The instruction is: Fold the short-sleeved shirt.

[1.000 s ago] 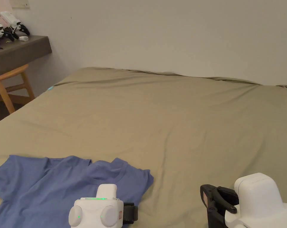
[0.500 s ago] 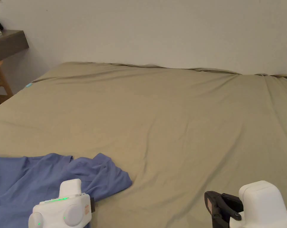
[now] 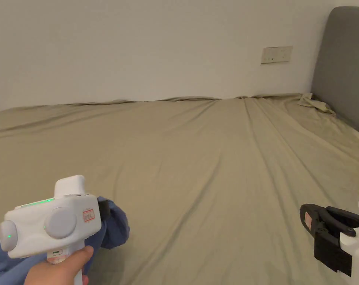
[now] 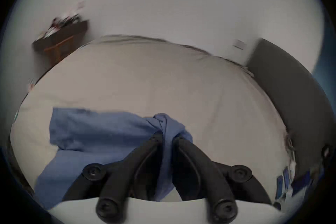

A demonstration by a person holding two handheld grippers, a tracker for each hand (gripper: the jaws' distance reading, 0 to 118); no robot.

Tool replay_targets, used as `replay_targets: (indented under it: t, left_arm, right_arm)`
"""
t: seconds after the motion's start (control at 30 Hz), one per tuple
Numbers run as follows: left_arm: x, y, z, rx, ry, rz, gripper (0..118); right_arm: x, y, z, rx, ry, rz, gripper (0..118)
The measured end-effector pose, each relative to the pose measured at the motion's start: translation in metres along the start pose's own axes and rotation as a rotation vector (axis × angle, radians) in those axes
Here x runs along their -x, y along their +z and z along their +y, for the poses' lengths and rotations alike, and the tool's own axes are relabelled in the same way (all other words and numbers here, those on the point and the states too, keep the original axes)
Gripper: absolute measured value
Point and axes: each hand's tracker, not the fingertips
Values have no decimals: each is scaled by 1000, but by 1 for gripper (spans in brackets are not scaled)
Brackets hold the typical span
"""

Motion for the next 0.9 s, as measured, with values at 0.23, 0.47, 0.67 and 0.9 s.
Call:
replay_targets:
  t: [0.23,0.47,0.67,0.9]
  left_arm:
    - [-224,-1,-23,90,-285,-264,6]
    - [-347,-1,-141,302,-393,-506,6]
    - [-342,-48,-222,424,-379,-347,79]
    - [-217,21,-94,221,92,-533,104]
  right_arm:
    - [-70,90,25,-102,-6,-245,2]
    - [-92,166,25,-167,15,-359,2]
    - [-87,172,10,-142,4,-324,2]
    - [-66,131,14,-120,-18,-197,2]
